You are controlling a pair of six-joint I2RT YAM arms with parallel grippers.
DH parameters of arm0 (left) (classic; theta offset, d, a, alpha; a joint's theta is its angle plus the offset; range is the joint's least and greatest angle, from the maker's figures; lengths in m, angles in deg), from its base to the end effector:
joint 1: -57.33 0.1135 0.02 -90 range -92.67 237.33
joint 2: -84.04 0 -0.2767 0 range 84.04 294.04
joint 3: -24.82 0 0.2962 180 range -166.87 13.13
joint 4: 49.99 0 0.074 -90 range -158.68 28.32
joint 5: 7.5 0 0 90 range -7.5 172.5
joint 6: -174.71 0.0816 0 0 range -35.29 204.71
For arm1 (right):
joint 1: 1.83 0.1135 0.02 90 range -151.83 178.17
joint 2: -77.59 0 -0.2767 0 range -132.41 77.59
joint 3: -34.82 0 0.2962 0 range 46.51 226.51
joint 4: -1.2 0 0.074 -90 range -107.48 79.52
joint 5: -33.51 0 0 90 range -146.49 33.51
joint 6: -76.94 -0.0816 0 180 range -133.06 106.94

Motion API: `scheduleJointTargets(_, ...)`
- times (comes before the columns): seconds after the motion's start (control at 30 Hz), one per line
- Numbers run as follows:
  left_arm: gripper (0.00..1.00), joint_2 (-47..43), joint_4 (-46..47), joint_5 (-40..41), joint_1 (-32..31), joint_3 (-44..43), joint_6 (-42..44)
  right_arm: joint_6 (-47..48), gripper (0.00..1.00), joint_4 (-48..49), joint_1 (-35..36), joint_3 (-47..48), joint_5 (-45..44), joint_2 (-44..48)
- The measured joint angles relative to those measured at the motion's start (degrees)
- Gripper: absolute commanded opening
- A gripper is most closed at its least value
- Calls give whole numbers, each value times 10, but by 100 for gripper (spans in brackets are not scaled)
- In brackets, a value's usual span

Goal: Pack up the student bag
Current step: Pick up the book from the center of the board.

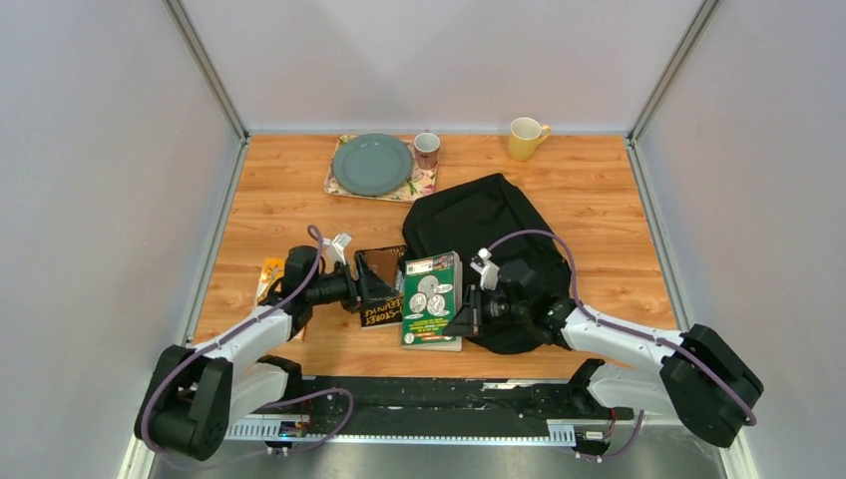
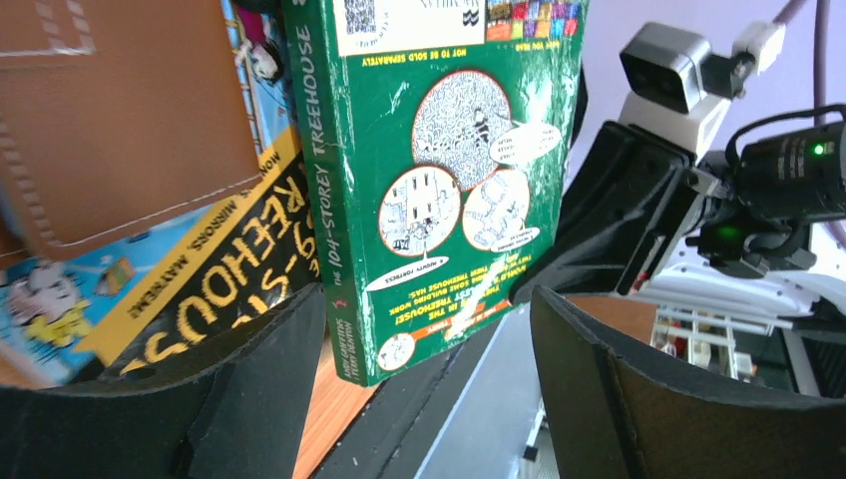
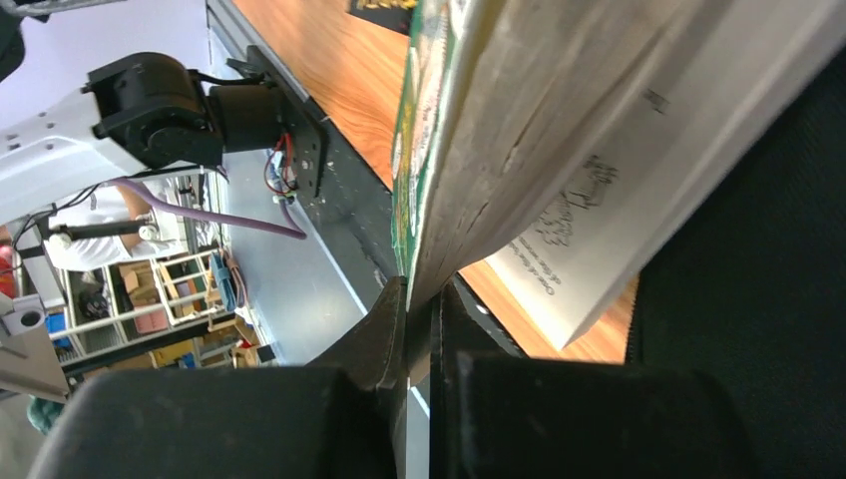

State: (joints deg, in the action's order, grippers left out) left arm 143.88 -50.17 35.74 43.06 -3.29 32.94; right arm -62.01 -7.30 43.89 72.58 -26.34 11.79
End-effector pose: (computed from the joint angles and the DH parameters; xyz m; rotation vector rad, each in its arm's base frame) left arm 0.2210 -0.1176 0.1283 -0.2128 2.3164 -1.5044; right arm 0.1690 0.2320 0.1406 -0.2701 2.5236 1.3904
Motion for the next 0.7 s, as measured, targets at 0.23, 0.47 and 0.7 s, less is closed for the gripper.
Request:
scheduleJointTargets(0.23, 83, 68, 41, 33, -82, 3, 0, -28, 0, 45, -22, -60, 0, 42)
scheduleJointTargets(0.47, 83, 134, 80, 52, -132, 2, 3, -46, 0, 63, -52, -122, -9, 70)
scheduleJointTargets(0.7, 83, 230, 163, 44, -202, -30, -19, -77, 0, 132, -64, -177, 15, 79)
